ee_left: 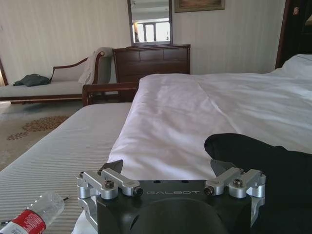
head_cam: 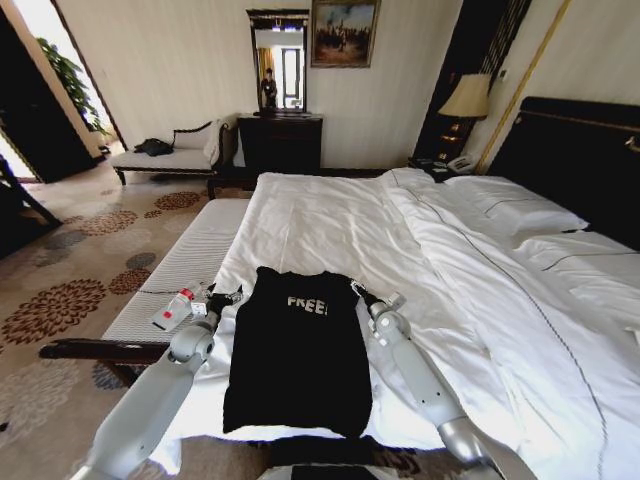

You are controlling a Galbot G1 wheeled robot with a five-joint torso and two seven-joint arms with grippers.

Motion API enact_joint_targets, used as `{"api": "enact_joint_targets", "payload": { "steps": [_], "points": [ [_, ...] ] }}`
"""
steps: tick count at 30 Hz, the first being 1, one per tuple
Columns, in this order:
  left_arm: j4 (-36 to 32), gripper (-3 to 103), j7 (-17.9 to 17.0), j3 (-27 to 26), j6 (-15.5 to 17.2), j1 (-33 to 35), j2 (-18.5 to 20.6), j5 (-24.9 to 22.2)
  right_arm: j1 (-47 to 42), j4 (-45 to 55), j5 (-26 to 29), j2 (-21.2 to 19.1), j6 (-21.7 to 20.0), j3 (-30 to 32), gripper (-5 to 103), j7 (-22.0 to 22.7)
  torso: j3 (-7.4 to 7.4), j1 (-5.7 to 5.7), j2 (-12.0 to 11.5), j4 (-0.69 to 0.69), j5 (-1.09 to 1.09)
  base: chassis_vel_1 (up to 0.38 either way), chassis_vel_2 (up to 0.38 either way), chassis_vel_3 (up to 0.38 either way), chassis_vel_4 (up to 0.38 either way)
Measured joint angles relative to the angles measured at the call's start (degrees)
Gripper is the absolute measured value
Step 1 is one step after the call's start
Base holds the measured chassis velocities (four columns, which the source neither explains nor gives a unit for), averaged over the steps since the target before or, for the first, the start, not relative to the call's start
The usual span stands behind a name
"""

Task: Fold the clothes on the bed.

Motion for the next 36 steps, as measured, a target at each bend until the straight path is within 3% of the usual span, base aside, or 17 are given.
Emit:
{"api": "enact_joint_targets", "payload": {
  "steps": [7,10,13,18,20,21,22,24,28,36],
  "points": [
    [0.8,100,-0.3,0.0,0.0,-0.9,-0.6,-1.1,-0.4,0.1,-0.2,0.0,0.1,0.0,70,-0.2,0.00,-0.01,0.0,0.00,0.01,0.000,0.000,0.000,0.000],
    [1.4,100,-0.5,0.0,0.0,-1.7,-0.9,-2.2,-0.6,0.1,-0.8,0.2,0.3,-0.2,53,-0.5,0.00,0.00,0.0,0.00,0.01,0.000,0.000,0.000,0.000],
    [1.7,100,-0.6,0.0,0.0,-1.8,-1.0,-2.5,-0.6,0.1,-1.2,0.2,0.4,-0.4,47,-0.7,0.00,0.00,0.0,0.00,0.01,0.000,0.000,0.000,0.000],
    [2.0,100,-0.8,0.0,0.0,-1.8,-1.2,-2.5,0.1,-0.1,-2.6,0.2,1.1,-1.1,25,-1.0,-0.01,-0.01,0.0,0.00,0.01,0.000,0.000,0.000,0.000],
    [2.0,100,-0.8,0.0,0.0,-1.8,-1.2,-2.6,0.2,-0.2,-2.7,0.1,1.2,-1.2,25,-1.1,-0.01,-0.01,0.0,0.01,0.01,0.000,0.000,0.000,0.000],
    [2.4,100,-0.8,-0.1,0.0,-1.9,-1.2,-2.7,0.6,-0.1,-3.1,0.0,1.5,-1.6,14,-1.3,0.00,0.00,0.0,0.01,0.00,0.000,0.000,0.000,0.000],
    [2.5,100,-0.9,-0.1,0.0,-2.0,-1.2,-2.9,0.9,-0.1,-3.3,-0.2,1.5,-1.9,14,-1.4,0.00,0.00,0.0,0.01,0.01,0.000,0.000,0.000,0.000],
    [2.9,100,-1.1,-0.2,-0.1,-2.5,-1.2,-4.0,1.7,-0.2,-3.8,-0.6,1.6,-2.7,4,-1.7,-0.01,0.00,0.0,0.00,0.01,0.000,0.000,0.000,0.000],
    [3.4,100,-1.3,0.0,-0.1,-3.2,-1.3,-6.0,3.0,-0.5,-4.7,-1.1,2.0,-3.4,1,-1.7,0.00,-0.01,0.0,0.01,0.02,0.000,0.000,0.000,0.000],
    [7.8,100,-0.8,1.6,-0.3,-8.8,-3.8,-14.5,5.9,0.8,-6.3,-2.8,2.6,-2.6,0,-1.4,0.00,-0.01,0.0,0.01,0.01,0.000,0.000,0.000,0.000]
  ]
}}
